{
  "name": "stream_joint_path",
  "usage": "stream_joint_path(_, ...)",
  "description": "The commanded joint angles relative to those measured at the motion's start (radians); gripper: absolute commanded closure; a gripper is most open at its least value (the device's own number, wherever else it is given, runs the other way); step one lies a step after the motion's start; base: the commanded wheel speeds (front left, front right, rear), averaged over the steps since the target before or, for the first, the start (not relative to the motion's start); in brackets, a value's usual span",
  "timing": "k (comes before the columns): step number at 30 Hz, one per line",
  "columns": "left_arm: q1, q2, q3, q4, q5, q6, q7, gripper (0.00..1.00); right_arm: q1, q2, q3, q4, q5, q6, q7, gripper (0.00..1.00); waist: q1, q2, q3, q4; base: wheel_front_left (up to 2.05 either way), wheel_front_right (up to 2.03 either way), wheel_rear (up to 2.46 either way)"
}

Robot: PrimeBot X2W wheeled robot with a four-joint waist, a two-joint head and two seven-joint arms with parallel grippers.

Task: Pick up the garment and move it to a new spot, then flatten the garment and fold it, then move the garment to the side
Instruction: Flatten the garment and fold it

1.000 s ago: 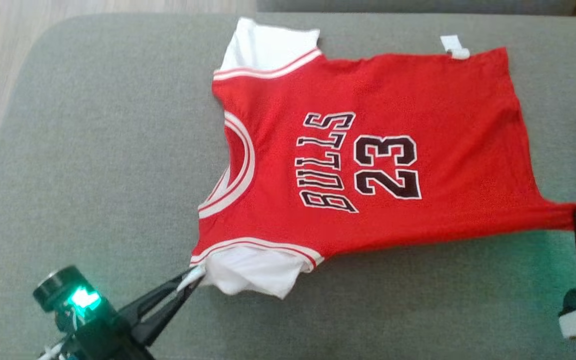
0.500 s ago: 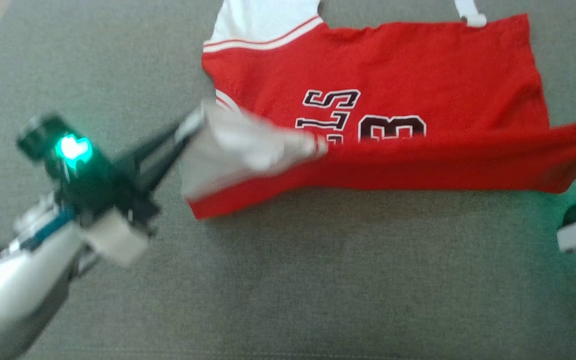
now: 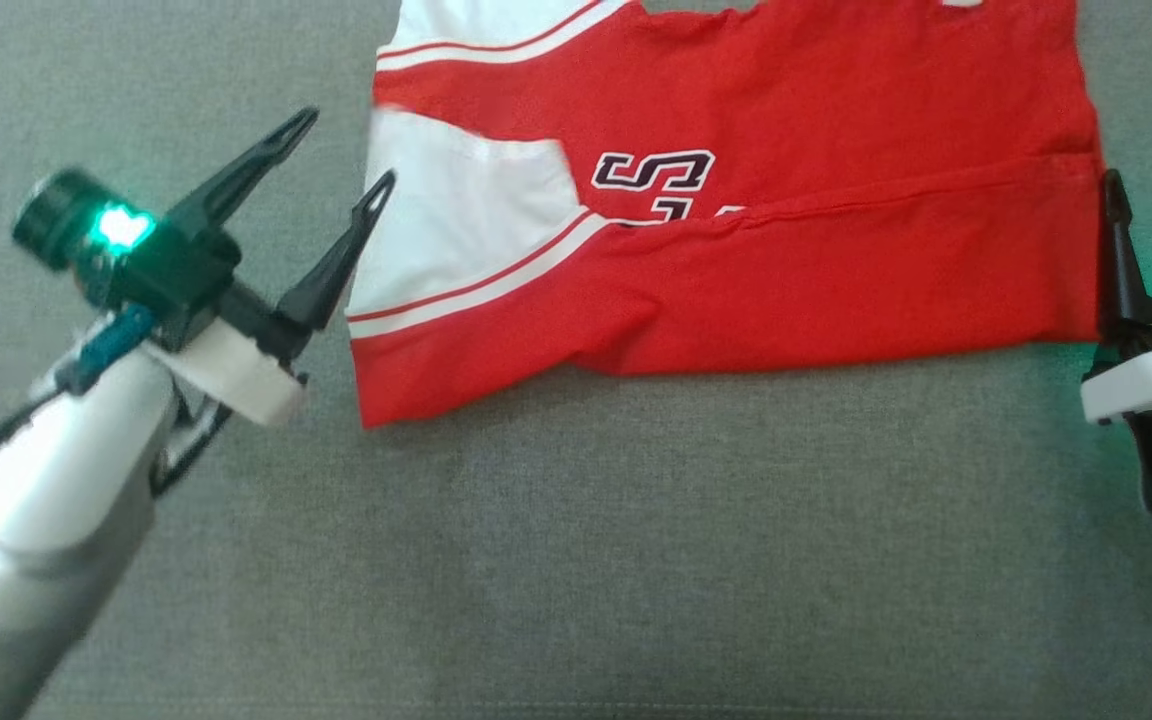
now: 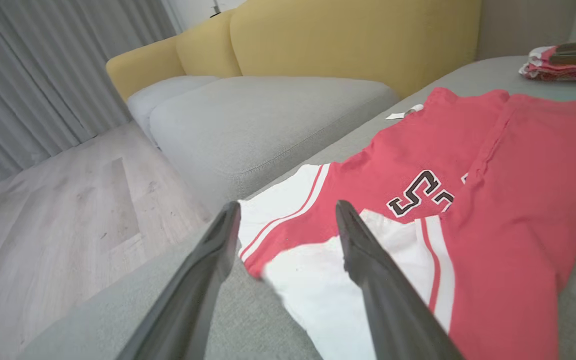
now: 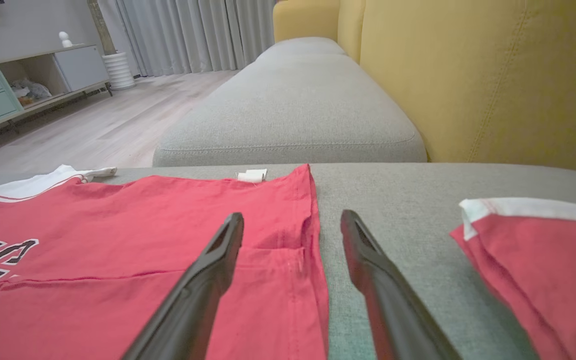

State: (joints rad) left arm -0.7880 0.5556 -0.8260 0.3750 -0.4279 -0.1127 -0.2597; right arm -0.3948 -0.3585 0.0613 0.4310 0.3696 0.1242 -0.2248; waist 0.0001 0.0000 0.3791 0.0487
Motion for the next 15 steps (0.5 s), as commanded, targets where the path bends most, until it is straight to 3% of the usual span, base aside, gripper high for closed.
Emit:
stream_joint_path(1,0.018,0.030,0.056,-0.014,-0.015,0.017,-0.002,0.00,0.015,-0.026,0.010,-0.025,-0.012,0.007,-0.015,0.00,-0.0001,0.0000,-0.011,-0.001,0.00,0.00,0.00)
stream_joint_path(9,0.294,-0.045,0.097,-0.041,-0.193,0.090,0.018,0.00,0.105,-0.006,-0.040,-0.048,-0.028,0.007,-0.033,0.00,-0.0001,0.0000,-0.059,-0.003,0.00,0.00,0.00)
stream_joint_path(15,0.383,-0.064,0.096,-0.042,-0.255,0.130,0.067,0.00,0.135,0.016,-0.044,-0.049,-0.026,0.007,-0.035,0.00,-0.0001,0.0000,-0.078,-0.013,0.00,0.00,0.00)
